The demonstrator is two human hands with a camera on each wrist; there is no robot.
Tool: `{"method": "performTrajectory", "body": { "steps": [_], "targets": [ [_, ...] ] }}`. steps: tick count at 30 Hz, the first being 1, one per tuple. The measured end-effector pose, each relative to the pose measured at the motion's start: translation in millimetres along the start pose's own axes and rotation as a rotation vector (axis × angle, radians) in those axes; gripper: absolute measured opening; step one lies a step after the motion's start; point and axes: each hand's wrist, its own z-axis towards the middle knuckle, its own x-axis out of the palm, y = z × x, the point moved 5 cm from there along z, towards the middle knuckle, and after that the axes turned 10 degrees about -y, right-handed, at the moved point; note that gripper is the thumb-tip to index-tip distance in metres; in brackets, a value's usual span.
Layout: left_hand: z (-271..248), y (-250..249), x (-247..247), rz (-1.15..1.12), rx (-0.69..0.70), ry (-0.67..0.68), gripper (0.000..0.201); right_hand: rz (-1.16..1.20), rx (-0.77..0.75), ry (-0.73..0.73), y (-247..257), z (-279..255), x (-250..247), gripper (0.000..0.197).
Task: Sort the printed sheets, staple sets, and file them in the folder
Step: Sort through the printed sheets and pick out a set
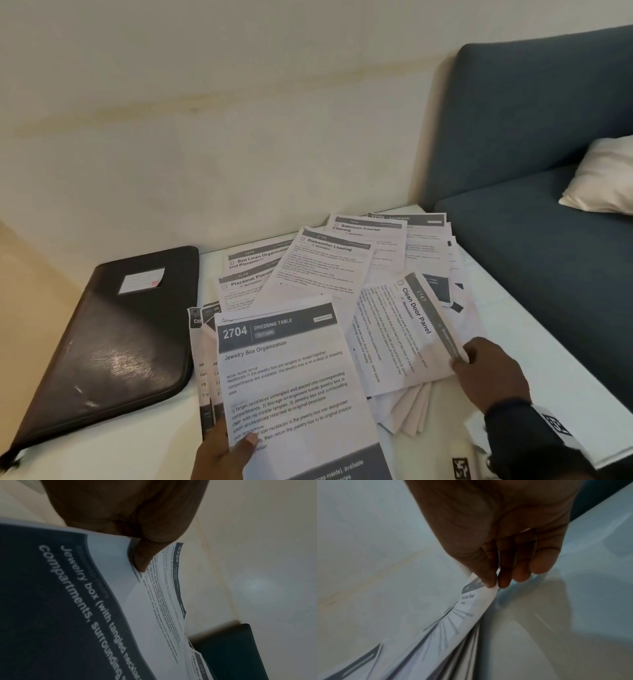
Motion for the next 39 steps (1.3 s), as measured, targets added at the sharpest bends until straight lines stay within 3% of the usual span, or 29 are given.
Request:
{"method": "performTrajectory", "body": {
  "steps": [5, 16, 21, 32, 39],
  "targets": [
    [-1.4, -0.1, -0.1, -0.025, -0.005, 0.001, 0.057, 0.429, 0.173, -0.027, -3.0, 6.5, -15.7, 0.004],
    [-0.6, -0.7, 2.7, 0.121, 0.002, 0.128, 0.068, 0.657, 0.312, 0.054, -6.2, 4.4, -4.4, 0.036],
    [-10.4, -8.1, 3.0, 0.033, -0.036, 0.216, 0.073, 0.515, 0.269, 0.006, -1.3, 1.0, -4.6, 0.062],
    [-19.0, -14.4, 6.4, -0.097, -0.12, 0.237, 0.071, 0.226, 0.225, -0.063, 2.6, -3.9, -13.3, 0.074],
    [-17.7, -6.1, 6.7, -0.172, -0.129, 0.212, 0.068, 0.17, 0.074, -0.138, 24.2, -14.0, -19.9, 0.058]
  ]
}}
